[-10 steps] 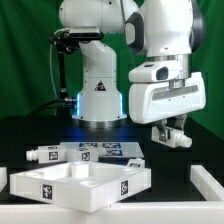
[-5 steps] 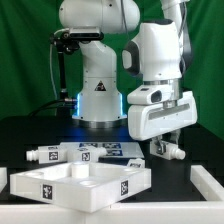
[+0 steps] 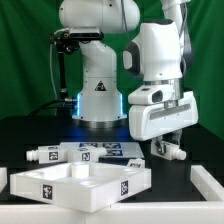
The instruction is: Assemble one leg
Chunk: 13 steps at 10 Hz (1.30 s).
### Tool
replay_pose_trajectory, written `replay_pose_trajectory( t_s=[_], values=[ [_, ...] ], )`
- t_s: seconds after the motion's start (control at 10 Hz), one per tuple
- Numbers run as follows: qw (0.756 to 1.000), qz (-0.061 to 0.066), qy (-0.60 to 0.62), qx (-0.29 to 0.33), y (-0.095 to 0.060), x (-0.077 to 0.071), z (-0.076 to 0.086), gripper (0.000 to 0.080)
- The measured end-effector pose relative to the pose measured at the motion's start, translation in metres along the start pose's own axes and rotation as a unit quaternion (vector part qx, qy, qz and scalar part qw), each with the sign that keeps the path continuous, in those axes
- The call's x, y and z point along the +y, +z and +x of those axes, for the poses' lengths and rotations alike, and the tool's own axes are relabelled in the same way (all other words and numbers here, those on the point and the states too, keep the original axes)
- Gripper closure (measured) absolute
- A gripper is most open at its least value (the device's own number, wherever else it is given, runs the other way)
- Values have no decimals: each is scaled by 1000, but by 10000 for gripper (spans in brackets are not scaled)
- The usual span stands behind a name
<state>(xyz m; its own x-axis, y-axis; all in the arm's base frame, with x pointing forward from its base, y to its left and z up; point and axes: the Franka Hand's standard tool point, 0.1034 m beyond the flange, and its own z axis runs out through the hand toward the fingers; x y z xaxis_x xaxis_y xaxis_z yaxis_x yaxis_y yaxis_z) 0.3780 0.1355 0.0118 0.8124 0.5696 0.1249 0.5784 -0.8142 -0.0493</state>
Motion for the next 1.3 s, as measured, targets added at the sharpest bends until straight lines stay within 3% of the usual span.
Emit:
replay_pose_trajectory(
  t_s=[0.1, 0.2, 0.3, 0.4, 0.5, 0.6, 1.0, 1.2, 1.3],
  values=[
    [999, 6, 14, -30, -11, 10, -2, 289],
    [999, 3, 32, -43, -36, 26, 9, 175],
    [997, -1, 58, -42, -53, 42, 19, 157],
    [994, 9, 92, -64, -62, 56, 20, 157],
    [992, 11, 108, -66, -70, 72, 28, 151],
    [994, 2, 106, -35, -70, 79, 30, 151],
    [991, 0, 125, -43, -69, 78, 30, 150],
    [980, -13, 193, -37, -75, 89, 40, 150],
    [964, -21, 263, -19, -77, 87, 44, 150]
  ],
)
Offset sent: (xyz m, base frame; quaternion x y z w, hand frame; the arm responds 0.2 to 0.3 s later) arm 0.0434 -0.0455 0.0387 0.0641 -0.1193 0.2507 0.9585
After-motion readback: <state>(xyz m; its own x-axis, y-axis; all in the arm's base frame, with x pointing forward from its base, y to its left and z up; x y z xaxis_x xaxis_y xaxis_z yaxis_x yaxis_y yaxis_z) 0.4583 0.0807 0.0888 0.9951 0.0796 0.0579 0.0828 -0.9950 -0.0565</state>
